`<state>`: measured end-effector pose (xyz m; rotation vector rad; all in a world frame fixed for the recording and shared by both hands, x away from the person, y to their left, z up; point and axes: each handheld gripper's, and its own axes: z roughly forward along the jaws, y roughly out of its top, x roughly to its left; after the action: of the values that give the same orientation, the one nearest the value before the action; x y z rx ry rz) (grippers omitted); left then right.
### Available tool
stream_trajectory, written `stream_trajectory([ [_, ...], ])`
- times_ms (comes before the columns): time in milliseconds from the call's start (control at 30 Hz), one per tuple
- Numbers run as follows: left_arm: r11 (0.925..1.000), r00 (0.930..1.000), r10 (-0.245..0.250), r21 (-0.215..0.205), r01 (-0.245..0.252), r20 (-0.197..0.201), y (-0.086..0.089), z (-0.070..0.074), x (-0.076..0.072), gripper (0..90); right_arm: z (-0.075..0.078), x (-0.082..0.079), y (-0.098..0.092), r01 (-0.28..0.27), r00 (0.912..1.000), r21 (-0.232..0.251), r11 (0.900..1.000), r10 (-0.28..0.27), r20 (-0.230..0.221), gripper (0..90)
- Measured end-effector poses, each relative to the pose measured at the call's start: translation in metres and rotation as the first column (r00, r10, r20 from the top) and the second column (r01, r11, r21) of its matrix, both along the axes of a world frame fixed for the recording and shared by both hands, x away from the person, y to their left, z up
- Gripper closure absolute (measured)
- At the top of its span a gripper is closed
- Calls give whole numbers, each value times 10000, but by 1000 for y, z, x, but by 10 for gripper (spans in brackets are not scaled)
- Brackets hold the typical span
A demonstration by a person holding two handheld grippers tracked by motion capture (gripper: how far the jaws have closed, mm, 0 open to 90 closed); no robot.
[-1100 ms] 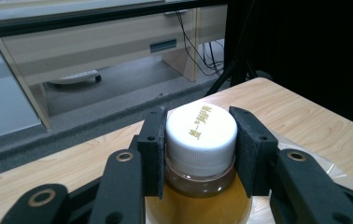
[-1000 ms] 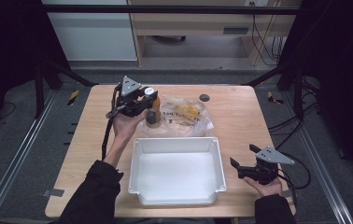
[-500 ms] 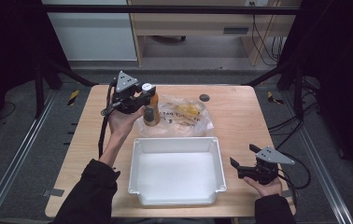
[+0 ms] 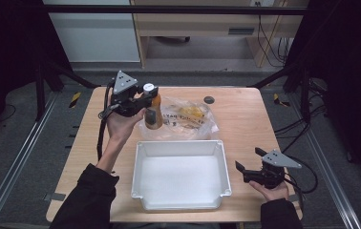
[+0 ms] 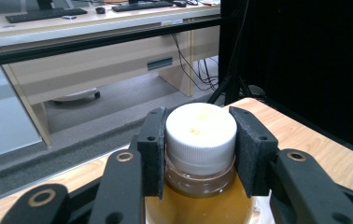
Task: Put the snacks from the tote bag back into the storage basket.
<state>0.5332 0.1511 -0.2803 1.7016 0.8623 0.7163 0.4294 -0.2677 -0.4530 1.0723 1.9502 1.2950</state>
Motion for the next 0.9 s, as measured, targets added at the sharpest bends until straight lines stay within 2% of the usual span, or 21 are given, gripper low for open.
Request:
stream_trajectory([
  [533, 9979, 9979, -635, -81, 636, 114, -9, 1, -26, 589, 1, 0, 0, 10, 10000, -29, 10000, -10, 61, 86],
  [667, 9978, 9977, -664, 58, 663, 155, -9, 0, -32, 589, 1, 0, 0, 17, 10000, -30, 10000, -17, 45, 86],
  [900, 9963, 9961, -861, 59, 860, 200, -10, -1, -43, 589, 1, 0, 0, 13, 10000, -51, 10000, -13, 57, 86],
])
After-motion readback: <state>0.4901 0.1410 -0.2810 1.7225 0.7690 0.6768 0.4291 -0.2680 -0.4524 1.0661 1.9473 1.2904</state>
